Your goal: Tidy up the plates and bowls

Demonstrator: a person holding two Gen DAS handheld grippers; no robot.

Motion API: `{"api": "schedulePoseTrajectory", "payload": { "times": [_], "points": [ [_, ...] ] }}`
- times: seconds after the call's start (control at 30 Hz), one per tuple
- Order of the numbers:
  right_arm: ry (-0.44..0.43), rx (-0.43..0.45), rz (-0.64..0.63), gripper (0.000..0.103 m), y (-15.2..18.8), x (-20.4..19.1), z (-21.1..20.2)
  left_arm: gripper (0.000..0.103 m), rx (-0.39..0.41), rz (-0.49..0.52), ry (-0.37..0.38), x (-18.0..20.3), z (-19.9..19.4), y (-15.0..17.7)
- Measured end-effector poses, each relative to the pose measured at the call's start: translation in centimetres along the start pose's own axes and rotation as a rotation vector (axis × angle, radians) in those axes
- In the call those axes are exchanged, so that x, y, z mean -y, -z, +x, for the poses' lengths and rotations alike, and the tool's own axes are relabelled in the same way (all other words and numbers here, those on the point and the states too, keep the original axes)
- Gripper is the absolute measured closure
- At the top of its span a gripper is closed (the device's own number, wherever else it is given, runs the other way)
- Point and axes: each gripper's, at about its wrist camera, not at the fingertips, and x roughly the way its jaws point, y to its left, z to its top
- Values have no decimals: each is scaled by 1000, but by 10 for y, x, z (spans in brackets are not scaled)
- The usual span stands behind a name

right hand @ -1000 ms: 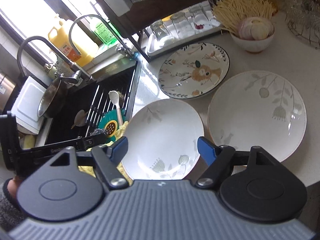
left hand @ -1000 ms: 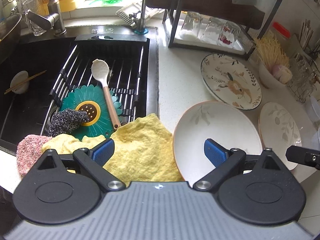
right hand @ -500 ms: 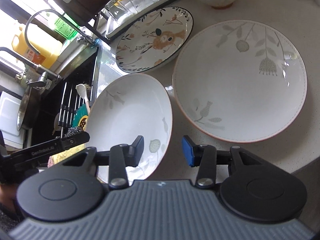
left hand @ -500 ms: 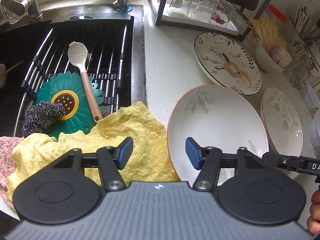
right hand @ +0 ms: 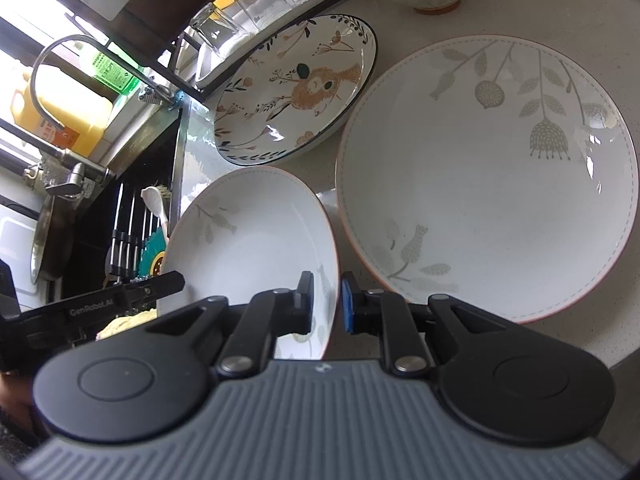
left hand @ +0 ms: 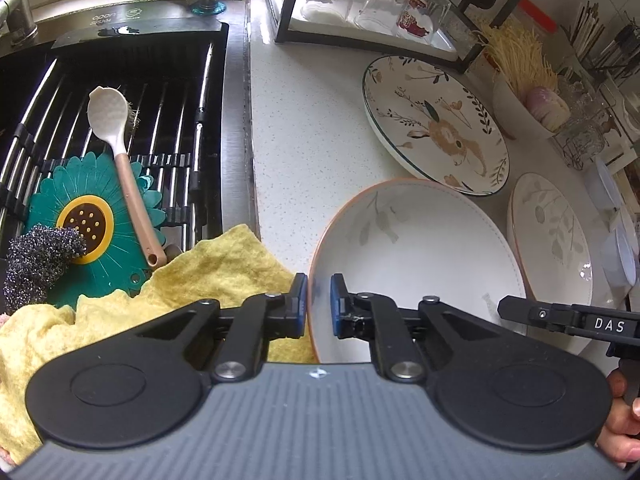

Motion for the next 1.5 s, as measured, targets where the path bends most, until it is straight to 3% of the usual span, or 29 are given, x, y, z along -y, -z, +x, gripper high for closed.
{"api": "schedulePoseTrajectory", "payload": {
  "times": [0.4,0.8,1.07,1.5],
  "points": [
    [33,-35,-49,88,-9,-7,6,93,-8,4,-7,3,-5,-3],
    [-49,13,-106,88,-21,-26,-29,93,27,1,-5,10,-55,-24],
    [-96,49,-136,89,-43,-10,-51,93,64,-57,-2,40,-64,-24],
    [-92,108,-134,89,-71,41,-80,93,135,31,8,115,-55,-38]
  ]
}}
